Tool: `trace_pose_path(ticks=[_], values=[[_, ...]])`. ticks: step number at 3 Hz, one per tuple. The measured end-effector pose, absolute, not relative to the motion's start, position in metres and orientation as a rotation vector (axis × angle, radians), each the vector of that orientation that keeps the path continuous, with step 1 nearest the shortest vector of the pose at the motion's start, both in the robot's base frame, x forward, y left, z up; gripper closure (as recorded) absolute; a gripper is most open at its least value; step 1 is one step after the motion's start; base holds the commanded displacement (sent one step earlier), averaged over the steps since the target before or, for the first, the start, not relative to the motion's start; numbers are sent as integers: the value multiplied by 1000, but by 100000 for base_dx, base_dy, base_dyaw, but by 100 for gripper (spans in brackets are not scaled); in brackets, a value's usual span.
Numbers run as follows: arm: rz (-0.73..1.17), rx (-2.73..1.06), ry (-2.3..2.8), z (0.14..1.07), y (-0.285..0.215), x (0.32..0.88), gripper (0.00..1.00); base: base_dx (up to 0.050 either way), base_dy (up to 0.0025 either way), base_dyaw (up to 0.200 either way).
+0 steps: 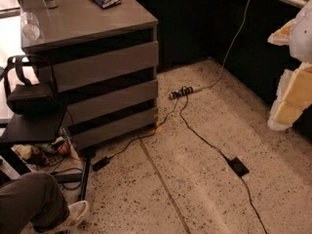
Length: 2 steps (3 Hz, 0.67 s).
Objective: Pick 7up can
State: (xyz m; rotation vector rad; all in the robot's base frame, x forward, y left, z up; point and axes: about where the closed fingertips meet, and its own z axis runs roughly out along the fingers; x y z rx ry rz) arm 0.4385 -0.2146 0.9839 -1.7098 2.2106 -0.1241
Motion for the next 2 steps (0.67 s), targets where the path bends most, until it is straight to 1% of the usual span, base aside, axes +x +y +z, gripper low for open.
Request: trace_pose_path(ticks=[2], values=[[-124,-1710,2211,984,-215,438,0,4951,-1,8]])
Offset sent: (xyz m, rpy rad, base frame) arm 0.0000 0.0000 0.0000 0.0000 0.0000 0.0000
